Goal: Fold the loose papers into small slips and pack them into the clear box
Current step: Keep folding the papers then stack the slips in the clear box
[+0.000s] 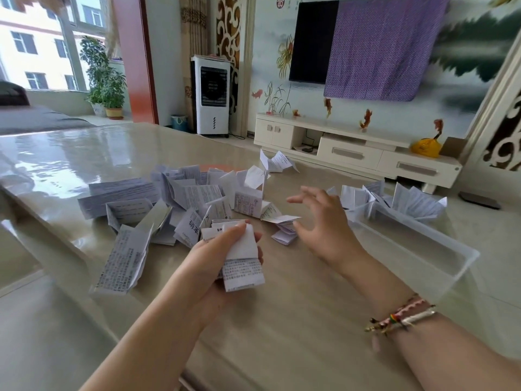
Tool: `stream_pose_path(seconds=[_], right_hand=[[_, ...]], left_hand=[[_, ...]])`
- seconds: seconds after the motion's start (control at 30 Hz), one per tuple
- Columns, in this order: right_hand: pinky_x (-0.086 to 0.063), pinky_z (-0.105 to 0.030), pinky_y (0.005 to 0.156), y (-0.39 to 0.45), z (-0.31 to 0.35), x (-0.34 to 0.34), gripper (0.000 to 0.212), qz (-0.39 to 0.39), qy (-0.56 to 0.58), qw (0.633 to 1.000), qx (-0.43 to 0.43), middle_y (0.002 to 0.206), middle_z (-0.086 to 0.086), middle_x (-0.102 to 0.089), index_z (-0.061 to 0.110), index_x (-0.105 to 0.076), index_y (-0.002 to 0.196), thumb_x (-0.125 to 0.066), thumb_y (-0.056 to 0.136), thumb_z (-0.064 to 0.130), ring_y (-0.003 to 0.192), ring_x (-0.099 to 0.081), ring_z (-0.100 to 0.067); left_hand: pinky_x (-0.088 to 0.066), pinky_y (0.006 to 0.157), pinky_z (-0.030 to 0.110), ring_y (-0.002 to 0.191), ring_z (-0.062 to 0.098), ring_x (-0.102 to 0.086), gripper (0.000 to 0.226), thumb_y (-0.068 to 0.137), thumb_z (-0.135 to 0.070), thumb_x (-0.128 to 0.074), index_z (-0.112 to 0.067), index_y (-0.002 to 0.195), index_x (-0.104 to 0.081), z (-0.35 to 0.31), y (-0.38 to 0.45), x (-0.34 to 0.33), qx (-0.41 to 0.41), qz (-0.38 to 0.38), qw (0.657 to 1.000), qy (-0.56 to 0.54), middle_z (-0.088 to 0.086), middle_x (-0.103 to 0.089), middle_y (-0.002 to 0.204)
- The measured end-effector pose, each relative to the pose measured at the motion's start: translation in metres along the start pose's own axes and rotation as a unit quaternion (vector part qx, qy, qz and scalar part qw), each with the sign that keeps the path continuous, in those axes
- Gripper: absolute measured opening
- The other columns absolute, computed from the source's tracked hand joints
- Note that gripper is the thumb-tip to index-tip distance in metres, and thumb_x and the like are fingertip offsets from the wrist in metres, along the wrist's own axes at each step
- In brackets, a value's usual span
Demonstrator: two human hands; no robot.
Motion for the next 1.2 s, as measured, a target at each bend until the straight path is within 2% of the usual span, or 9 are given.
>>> stream_pose_path(seconds=[0.17, 0.3, 0.43, 0.53, 0.67, 0.87, 0.93, 1.03, 1.2], right_hand=[[-0.027, -0.030, 0.105, 0.007, 0.004, -0.011, 0.012, -0.042, -0.066, 0.996, 0.044, 0.131, 0.000, -0.060, 0.017, -0.074, 0.093, -0.066, 0.086, 0.010, 0.130, -0.044, -0.020], [-0.028, -0.026, 0.104, 0.004, 0.012, 0.016, 0.020, -0.148, -0.041, 0.985, 0.080, 0.121, -0.002, -0.066, 0.015, -0.071, 0.095, -0.065, 0.083, 0.000, 0.124, -0.052, -0.021], [-0.014, -0.028, 0.116, 0.009, 0.003, -0.011, 0.046, -0.017, -0.084, 0.995, 0.059, 0.149, 0.001, -0.043, 0.021, -0.058, 0.129, -0.060, 0.086, 0.003, 0.142, -0.029, -0.018], [-0.017, -0.031, 0.116, 0.010, -0.007, -0.025, 0.032, 0.014, -0.084, 0.996, 0.039, 0.149, 0.002, -0.043, 0.021, -0.067, 0.117, -0.059, 0.089, 0.008, 0.142, -0.028, -0.019], [-0.034, -0.025, 0.101, 0.008, -0.005, 0.001, 0.009, -0.113, -0.038, 0.992, 0.036, 0.125, -0.001, -0.065, 0.014, -0.071, 0.087, -0.065, 0.087, 0.008, 0.128, -0.050, -0.020], [-0.051, -0.028, 0.078, -0.016, 0.010, 0.050, 0.012, -0.181, 0.095, 0.978, 0.033, 0.114, 0.004, -0.070, 0.016, -0.055, 0.082, -0.063, 0.090, 0.011, 0.090, -0.064, 0.001], [-0.051, -0.022, 0.086, -0.025, 0.023, 0.062, 0.012, -0.161, 0.174, 0.970, 0.055, 0.102, 0.012, -0.071, 0.016, -0.055, 0.084, -0.062, 0.092, 0.012, 0.099, -0.064, 0.001], [-0.044, -0.010, 0.079, -0.034, 0.050, 0.063, 0.008, -0.051, 0.304, 0.947, 0.090, 0.081, 0.016, -0.067, 0.011, -0.056, 0.087, -0.057, 0.094, 0.007, 0.086, -0.064, 0.003], [-0.049, -0.026, 0.074, -0.041, 0.069, 0.041, 0.007, 0.094, 0.363, 0.922, 0.098, 0.086, -0.012, -0.068, 0.013, -0.059, 0.091, -0.056, 0.096, 0.008, 0.083, -0.063, -0.023]], left_hand=[[-0.055, 0.069, 0.038, 0.069, 0.022, -0.062, 0.013, 0.091, -0.013, -0.058, -0.006, 0.100, -0.065, 0.000, 0.004, 0.001, -0.011, -0.012, 0.999, -0.028, 0.012, -0.068, 0.085], [-0.060, 0.067, 0.045, 0.074, 0.022, -0.070, 0.017, 0.093, -0.012, -0.057, -0.004, 0.108, -0.062, 0.003, 0.007, 0.003, -0.007, -0.040, 0.998, -0.039, 0.013, -0.072, 0.086], [-0.059, 0.066, 0.045, 0.071, 0.021, -0.071, 0.019, 0.095, -0.011, -0.056, -0.002, 0.111, -0.060, 0.008, 0.009, 0.004, 0.001, -0.051, 0.998, -0.043, 0.015, -0.072, 0.087], [-0.059, 0.064, 0.046, 0.072, 0.023, -0.069, 0.018, 0.095, -0.011, -0.056, -0.001, 0.109, -0.061, 0.010, 0.010, 0.005, 0.010, -0.050, 0.998, -0.037, 0.016, -0.071, 0.090], [-0.059, 0.063, 0.045, 0.074, 0.022, -0.065, 0.015, 0.096, -0.012, -0.054, -0.003, 0.106, -0.060, 0.010, 0.011, 0.006, 0.014, -0.055, 0.998, -0.032, 0.016, -0.070, 0.090], [-0.060, 0.062, 0.044, 0.078, 0.023, -0.066, 0.017, 0.097, -0.014, -0.053, -0.002, 0.108, -0.058, 0.009, 0.012, 0.007, 0.015, -0.046, 0.998, -0.035, 0.016, -0.072, 0.092], [-0.060, 0.063, 0.045, 0.074, 0.022, -0.067, 0.020, 0.097, -0.014, -0.052, -0.001, 0.112, -0.057, 0.009, 0.013, 0.006, 0.012, -0.045, 0.998, -0.035, 0.015, -0.073, 0.089], [-0.059, 0.064, 0.046, 0.071, 0.023, -0.066, 0.019, 0.097, -0.014, -0.052, -0.002, 0.110, -0.058, 0.009, 0.012, 0.002, 0.010, -0.053, 0.998, -0.043, 0.014, -0.072, 0.083], [-0.052, 0.069, 0.037, 0.064, 0.021, -0.061, 0.019, 0.095, -0.008, -0.046, -0.005, 0.094, -0.065, 0.005, 0.004, -0.008, 0.025, -0.022, 0.999, -0.028, 0.012, -0.067, 0.074]])
Point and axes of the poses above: each hand's wrist, its own y-axis towards the middle knuckle, its own x-axis out of the back of the hand, z = x × y, the point moved 8 cm from there along y, towards the middle knuckle
